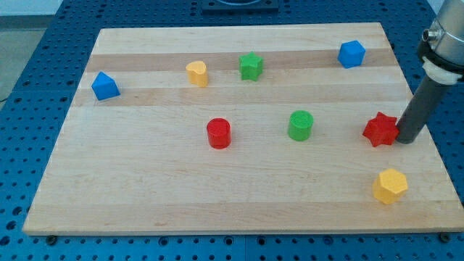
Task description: Push the red star towards the yellow hexagon
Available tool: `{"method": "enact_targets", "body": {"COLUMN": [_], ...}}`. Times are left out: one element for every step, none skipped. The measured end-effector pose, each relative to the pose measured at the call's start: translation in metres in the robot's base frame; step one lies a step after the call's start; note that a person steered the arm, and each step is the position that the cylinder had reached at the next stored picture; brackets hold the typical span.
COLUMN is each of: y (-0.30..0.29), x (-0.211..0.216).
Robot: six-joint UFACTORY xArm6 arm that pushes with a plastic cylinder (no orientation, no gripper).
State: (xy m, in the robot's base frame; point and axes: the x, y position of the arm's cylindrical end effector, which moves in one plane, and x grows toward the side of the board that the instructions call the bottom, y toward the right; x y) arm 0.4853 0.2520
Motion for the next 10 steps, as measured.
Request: {"method": "enact_targets", "body": {"y": [0.024,0.016,-0.020,-0.033,-0.034,-0.032,-0.034,-0.035,-0.035,-0.036], "x": [-0.029,-0.068,-0.045,0.001,0.006,-0.006,0.010,0.018,0.011,-0.019]}}
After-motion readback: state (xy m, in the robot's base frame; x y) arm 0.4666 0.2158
